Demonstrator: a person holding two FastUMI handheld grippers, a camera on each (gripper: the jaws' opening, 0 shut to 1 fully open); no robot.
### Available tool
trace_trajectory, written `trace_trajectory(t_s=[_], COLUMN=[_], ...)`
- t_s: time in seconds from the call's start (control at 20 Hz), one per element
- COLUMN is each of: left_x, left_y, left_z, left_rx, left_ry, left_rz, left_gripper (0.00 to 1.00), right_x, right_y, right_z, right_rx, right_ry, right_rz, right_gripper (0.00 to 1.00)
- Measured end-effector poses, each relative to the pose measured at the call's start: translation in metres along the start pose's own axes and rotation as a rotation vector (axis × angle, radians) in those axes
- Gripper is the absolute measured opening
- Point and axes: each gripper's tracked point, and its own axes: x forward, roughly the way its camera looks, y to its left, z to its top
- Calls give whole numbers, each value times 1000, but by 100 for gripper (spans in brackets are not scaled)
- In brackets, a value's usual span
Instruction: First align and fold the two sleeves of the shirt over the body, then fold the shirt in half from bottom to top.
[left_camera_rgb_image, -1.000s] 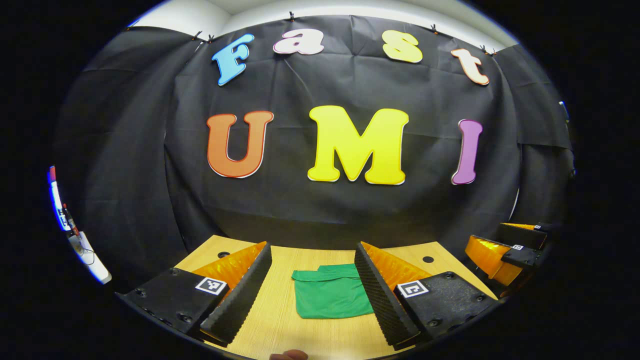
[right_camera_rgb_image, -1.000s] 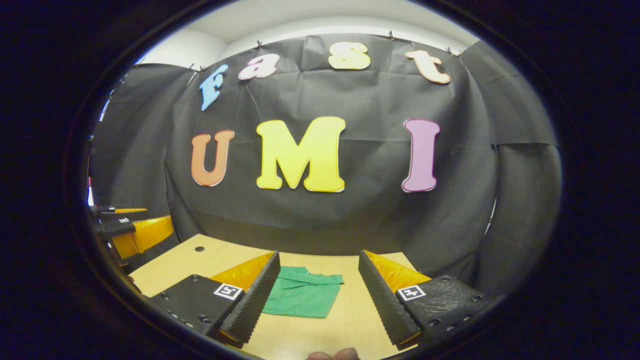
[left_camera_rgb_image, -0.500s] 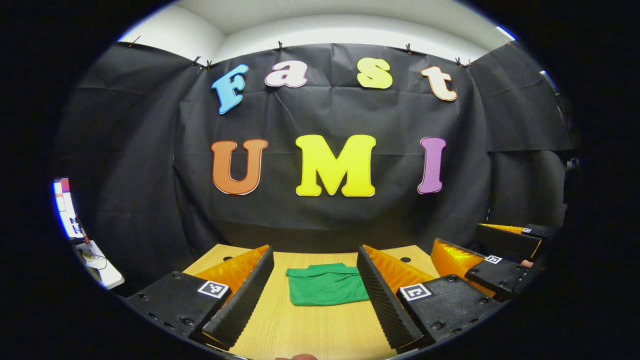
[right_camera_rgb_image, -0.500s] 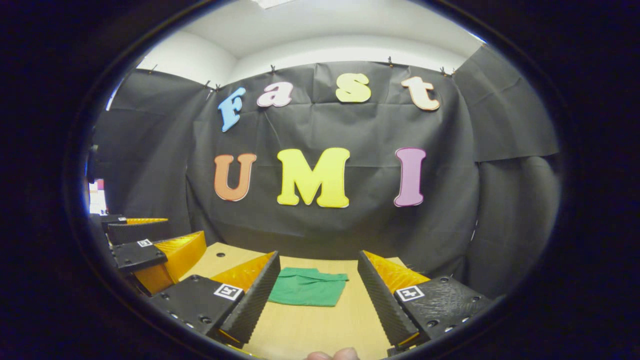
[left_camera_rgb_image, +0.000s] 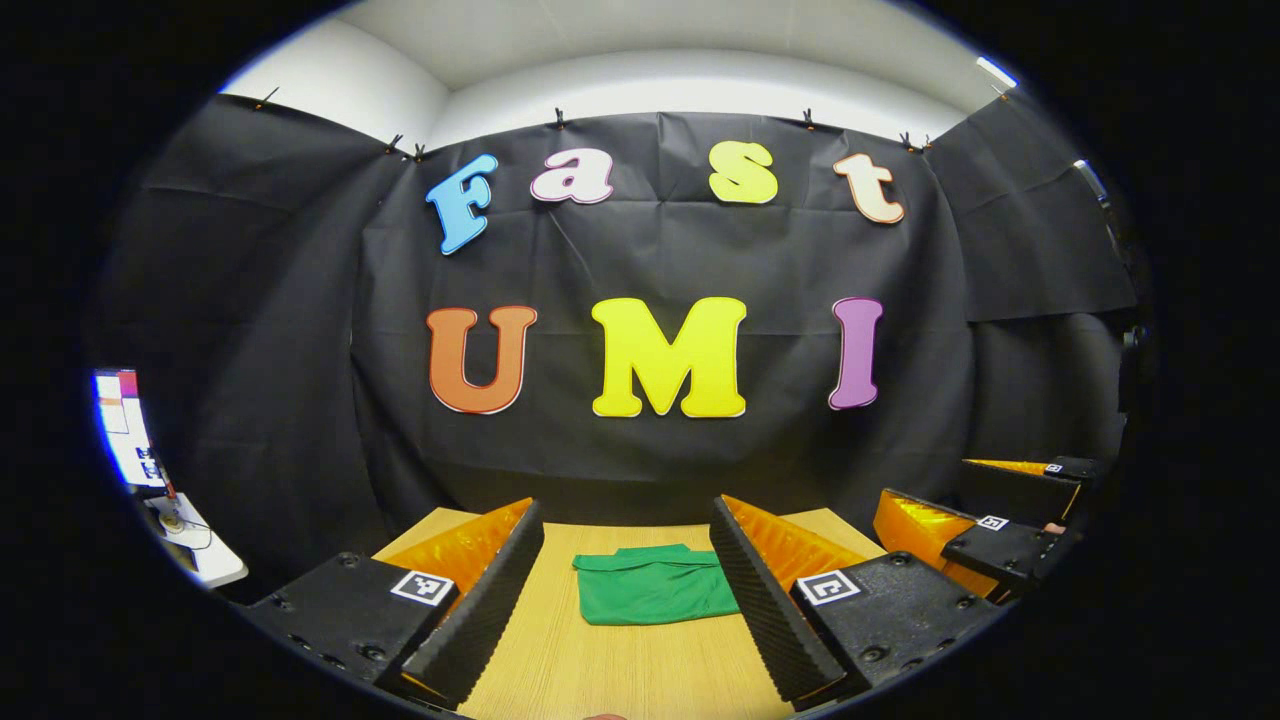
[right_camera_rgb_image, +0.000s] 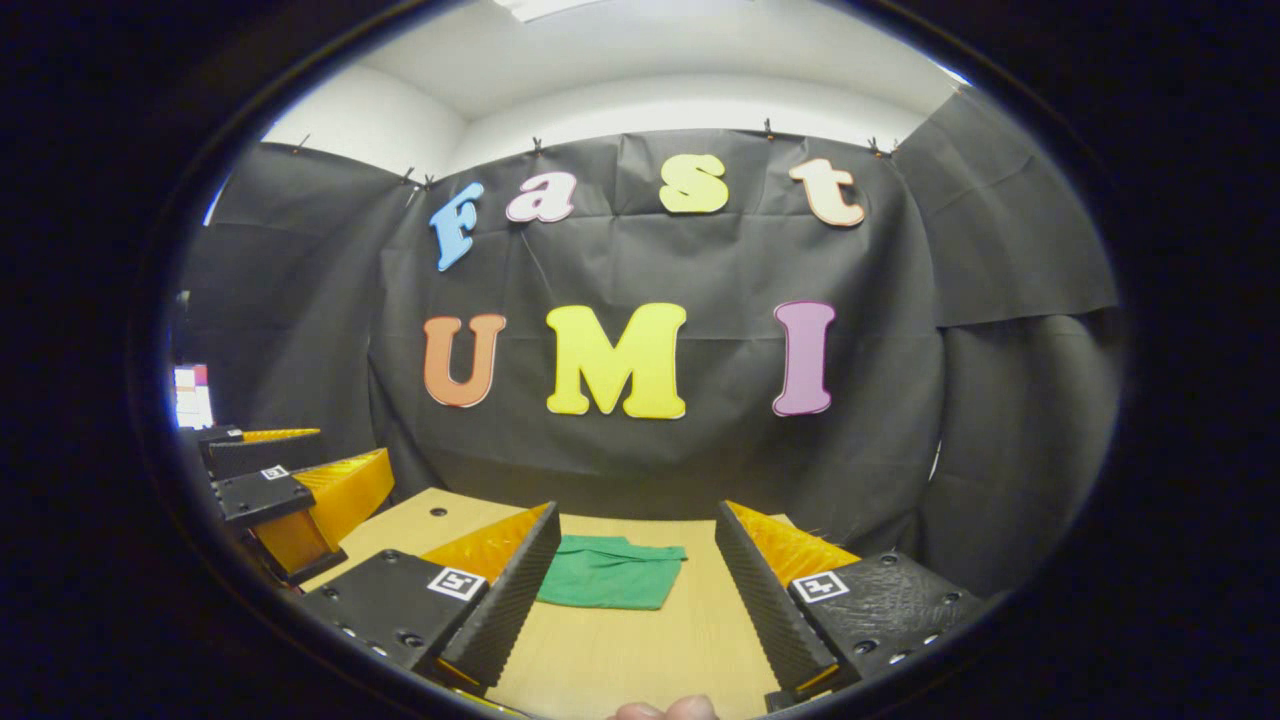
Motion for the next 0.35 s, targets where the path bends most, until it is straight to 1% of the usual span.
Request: trace_trajectory(t_s=[0.1, 0.2, 0.35], left_x=[0, 3, 6], left_y=[1, 1, 2], left_z=[5, 5, 3], left_rx=[10, 11, 5], left_ry=[-5, -6, 0], left_rz=[4, 7, 14], left_gripper=[100, 99, 100], right_x=[0, 0, 3], right_y=[2, 2, 2], right_z=[3, 7, 8], right_rx=[3, -4, 6], right_ry=[-7, -18, -23], right_rz=[1, 2, 0], right_gripper=[97, 95, 97])
